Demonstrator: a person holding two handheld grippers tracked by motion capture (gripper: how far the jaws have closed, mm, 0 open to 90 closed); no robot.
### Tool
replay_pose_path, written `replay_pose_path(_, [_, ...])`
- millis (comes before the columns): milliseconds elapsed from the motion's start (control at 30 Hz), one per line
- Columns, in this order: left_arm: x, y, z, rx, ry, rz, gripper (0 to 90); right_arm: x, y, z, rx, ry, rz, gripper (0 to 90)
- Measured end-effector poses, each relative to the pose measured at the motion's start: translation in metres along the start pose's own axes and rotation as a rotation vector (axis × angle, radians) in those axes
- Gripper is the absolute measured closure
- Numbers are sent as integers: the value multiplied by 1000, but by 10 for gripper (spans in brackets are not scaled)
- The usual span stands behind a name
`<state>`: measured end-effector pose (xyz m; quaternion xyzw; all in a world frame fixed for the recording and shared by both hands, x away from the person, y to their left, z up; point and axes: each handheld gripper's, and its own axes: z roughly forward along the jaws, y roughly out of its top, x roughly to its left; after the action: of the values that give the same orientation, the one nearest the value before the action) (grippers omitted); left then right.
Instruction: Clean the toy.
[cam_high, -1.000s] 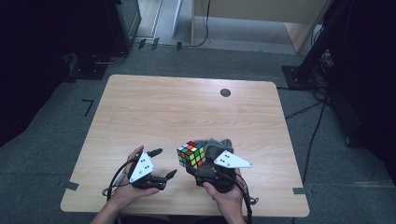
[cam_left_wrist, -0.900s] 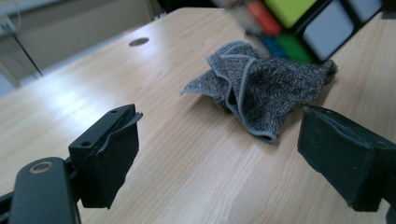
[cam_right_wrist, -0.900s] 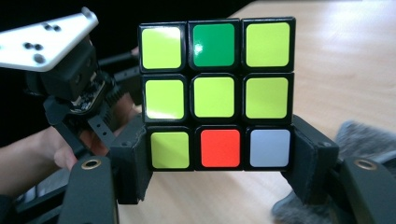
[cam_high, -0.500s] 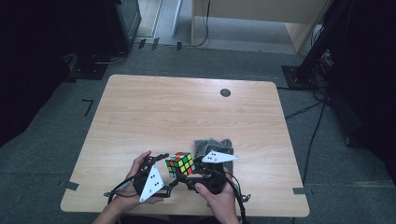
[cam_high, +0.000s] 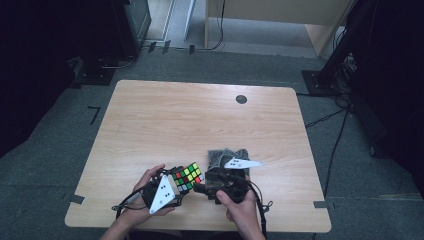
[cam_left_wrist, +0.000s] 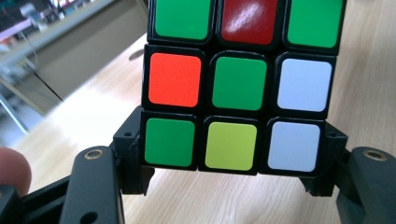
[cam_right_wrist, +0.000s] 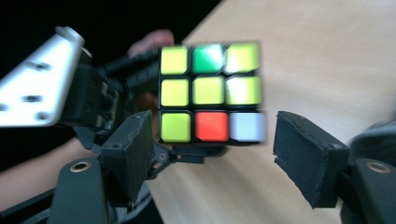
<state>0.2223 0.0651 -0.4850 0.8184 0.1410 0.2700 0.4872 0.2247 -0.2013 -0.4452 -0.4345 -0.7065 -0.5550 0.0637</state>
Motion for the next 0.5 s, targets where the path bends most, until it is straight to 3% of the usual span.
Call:
replay_pose_path(67, [6, -1, -3, -25, -25, -64, 336, -6, 1, -8, -48, -89, -27, 279])
replay_pose_path(133, [10, -1, -4, -44, -62, -111, 336, -13, -3, -9, -50, -292, -100, 279])
replay_pose_path(167, [10, -1, -5, -45, -70, -115, 336, -19, -7, -6, -42, -385, -115, 279])
replay_pose_path(200, [10, -1, -4, -40, -65, -109, 336, -25, -11, -3, -36, -459, -116, 274])
replay_pose_path(267, [10, -2, -3, -31, -66, -116, 337, -39, -19, 1, -60, -585, -67, 273])
replay_pose_path(333, [11, -2, -3, -25, -87, -162, 337, -49, -24, 6, -65, -632, -45, 272])
replay_pose_path(400, [12, -3, -4, -31, -108, -202, 336, -57, -27, 12, -34, -656, -49, 272])
replay_pose_path(433, [12, -4, -4, -46, -121, -200, 336, -60, -28, 15, -13, -664, -53, 272])
replay_pose_path(500, [10, -4, -5, -51, -103, -186, 336, -65, -31, 19, 21, -682, -50, 290])
